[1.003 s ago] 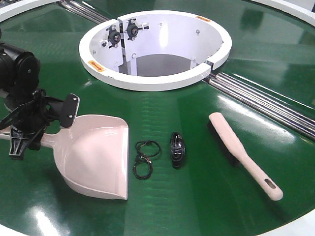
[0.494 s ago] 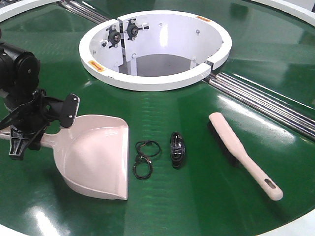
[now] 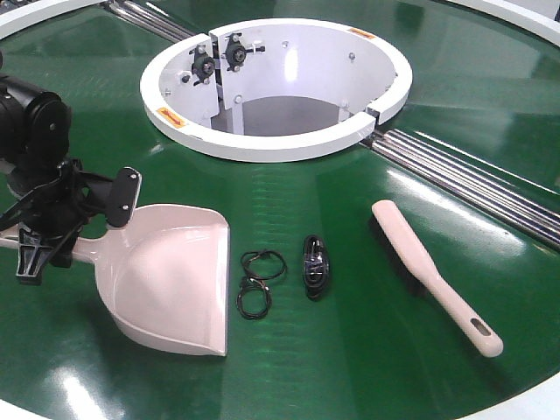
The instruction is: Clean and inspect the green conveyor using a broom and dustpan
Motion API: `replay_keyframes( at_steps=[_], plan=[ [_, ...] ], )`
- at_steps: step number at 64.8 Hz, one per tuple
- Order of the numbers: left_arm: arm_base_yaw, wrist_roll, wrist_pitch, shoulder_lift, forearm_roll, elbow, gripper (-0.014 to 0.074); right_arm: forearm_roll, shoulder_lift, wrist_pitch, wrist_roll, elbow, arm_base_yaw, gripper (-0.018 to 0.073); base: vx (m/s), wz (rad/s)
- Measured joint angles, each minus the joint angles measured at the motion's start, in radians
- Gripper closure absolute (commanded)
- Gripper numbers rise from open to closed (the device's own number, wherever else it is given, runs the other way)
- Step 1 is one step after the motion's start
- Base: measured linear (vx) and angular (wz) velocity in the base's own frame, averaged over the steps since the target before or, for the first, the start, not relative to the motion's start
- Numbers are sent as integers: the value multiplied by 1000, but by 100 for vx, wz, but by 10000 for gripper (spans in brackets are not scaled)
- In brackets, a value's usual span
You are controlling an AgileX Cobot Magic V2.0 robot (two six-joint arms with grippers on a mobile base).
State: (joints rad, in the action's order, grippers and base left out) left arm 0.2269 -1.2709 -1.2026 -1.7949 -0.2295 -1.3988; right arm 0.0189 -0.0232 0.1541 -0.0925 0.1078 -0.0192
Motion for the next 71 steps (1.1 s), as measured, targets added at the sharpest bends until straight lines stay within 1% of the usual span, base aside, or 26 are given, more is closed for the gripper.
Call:
replay_keyframes(
  at_steps=[8, 13, 17, 20, 25, 31, 35, 39, 42, 44, 45, 51, 56, 61, 66, 71],
  plan=[
    [0, 0, 0, 0, 0, 0, 602, -59, -158, 181, -13, 190, 0, 568, 0, 0],
    [0, 0, 0, 0, 0, 0, 602, -72, -293, 318, -1, 301, 0, 568, 0, 0],
    [0, -1, 0, 0, 0, 0, 602, -76, -381, 397, 16, 356, 0, 568, 0, 0],
    [0, -1, 0, 0, 0, 0, 602, -77, -450, 439, 25, 388, 0, 568, 0, 0],
    [0, -1, 0, 0, 0, 0, 602, -77, -542, 472, 25, 413, 0, 565, 0, 0],
    [0, -1, 0, 0, 0, 0, 602, -77, -629, 508, 25, 437, 0, 539, 0, 0],
    [0, -1, 0, 0, 0, 0, 602, -77, -685, 539, 28, 468, 0, 498, 0, 0],
    [0, -1, 0, 0, 0, 0, 602, -77, -734, 582, 45, 508, 0, 424, 0, 0],
    [0, -1, 0, 0, 0, 0, 602, -77, -777, 612, 72, 548, 0, 360, 0, 0],
    [0, -1, 0, 0, 0, 0, 602, -80, -802, 637, 93, 572, 0, 301, 0, 0],
    [0, -1, 0, 0, 0, 0, 602, -81, -814, 647, 98, 585, 0, 288, 0, 0],
    [0, -1, 0, 0, 0, 0, 602, -105, -892, 700, 148, 655, 0, 128, 0, 0],
    [0, -1, 0, 0, 0, 0, 602, -135, -968, 738, 195, 711, 0, 36, 0, 0],
    [0, -1, 0, 0, 0, 0, 602, -161, -1037, 767, 234, 758, -4, -10, 0, 0],
    [0, -1, 0, 0, 0, 0, 602, -165, -1103, 786, 247, 803, -23, -12, 0, 0],
    [0, -1, 0, 0, 0, 0, 602, -152, -1167, 798, 244, 845, -60, -12, 0, 0]
  ],
)
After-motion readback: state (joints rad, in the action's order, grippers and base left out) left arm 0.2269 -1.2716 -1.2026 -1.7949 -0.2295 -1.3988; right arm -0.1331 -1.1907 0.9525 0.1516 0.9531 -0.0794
